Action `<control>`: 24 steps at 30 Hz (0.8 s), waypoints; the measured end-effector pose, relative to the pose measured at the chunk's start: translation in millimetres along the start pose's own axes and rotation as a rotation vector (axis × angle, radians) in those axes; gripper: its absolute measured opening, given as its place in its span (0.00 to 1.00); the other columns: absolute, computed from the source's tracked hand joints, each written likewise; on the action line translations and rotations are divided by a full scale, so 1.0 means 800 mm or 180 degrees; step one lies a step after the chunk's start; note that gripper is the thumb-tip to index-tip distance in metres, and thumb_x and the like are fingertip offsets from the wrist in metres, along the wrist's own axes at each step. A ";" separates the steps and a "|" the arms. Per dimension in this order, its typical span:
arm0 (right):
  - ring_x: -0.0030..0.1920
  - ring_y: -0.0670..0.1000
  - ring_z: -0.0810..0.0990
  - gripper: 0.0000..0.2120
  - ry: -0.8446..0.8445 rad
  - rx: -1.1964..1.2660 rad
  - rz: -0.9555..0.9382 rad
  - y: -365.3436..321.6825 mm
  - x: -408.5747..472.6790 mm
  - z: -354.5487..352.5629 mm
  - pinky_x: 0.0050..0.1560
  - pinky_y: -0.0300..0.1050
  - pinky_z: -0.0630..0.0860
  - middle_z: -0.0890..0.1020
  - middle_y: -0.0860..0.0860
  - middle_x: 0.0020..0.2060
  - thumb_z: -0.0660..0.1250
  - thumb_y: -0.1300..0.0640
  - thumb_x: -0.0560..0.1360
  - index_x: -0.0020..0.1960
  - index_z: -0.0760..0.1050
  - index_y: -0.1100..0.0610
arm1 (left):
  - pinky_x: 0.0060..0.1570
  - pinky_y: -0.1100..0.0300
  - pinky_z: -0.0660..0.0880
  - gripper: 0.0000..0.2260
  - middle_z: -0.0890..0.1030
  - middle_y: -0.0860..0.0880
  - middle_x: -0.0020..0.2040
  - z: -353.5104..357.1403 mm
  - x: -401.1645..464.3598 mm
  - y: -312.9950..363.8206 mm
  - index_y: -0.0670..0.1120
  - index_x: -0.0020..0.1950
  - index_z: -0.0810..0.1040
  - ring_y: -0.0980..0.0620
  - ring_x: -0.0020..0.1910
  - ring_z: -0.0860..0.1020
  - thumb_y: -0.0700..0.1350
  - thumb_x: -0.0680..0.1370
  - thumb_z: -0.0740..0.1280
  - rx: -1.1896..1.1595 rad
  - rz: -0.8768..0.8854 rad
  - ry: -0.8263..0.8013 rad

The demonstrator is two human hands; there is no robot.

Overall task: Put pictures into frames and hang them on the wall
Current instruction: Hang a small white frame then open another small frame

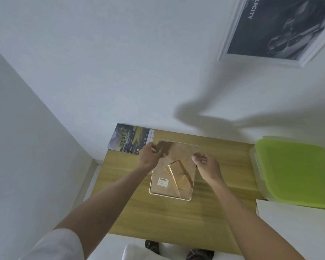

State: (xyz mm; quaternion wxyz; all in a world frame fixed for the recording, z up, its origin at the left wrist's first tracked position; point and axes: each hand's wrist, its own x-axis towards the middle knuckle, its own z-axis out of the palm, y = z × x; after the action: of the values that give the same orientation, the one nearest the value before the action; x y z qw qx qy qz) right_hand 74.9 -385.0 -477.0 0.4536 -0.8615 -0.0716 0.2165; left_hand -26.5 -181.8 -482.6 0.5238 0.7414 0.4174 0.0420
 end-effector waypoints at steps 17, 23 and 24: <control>0.53 0.53 0.82 0.12 -0.0263 -0.0717 0.0689 0.056 0.017 0.041 0.48 0.39 0.70 0.85 0.52 0.49 0.72 0.60 0.73 0.56 0.82 0.58 | 0.45 0.56 0.79 0.16 0.82 0.46 0.52 0.030 0.024 -0.034 0.43 0.53 0.81 0.49 0.48 0.80 0.40 0.67 0.78 0.0697 -0.0504 -0.0289; 0.55 0.53 0.81 0.14 -0.0345 -0.0684 0.0716 0.049 0.018 0.039 0.51 0.40 0.72 0.84 0.52 0.54 0.71 0.58 0.75 0.60 0.79 0.57 | 0.40 0.57 0.75 0.17 0.81 0.46 0.50 0.015 0.022 -0.041 0.46 0.55 0.74 0.49 0.46 0.79 0.39 0.69 0.76 0.0445 -0.0449 -0.0550; 0.54 0.53 0.81 0.14 -0.0361 -0.0661 0.0708 0.047 0.017 0.037 0.50 0.39 0.72 0.83 0.52 0.55 0.71 0.58 0.75 0.60 0.78 0.57 | 0.40 0.58 0.74 0.17 0.81 0.46 0.48 0.012 0.022 -0.041 0.47 0.55 0.73 0.50 0.44 0.79 0.40 0.71 0.75 0.0475 -0.0409 -0.0598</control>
State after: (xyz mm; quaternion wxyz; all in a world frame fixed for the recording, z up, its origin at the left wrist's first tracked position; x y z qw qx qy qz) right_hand 71.5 -380.1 -526.2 0.3306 -0.8928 -0.0232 0.3052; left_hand -28.7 -174.1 -520.3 0.5056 0.7506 0.4152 -0.0925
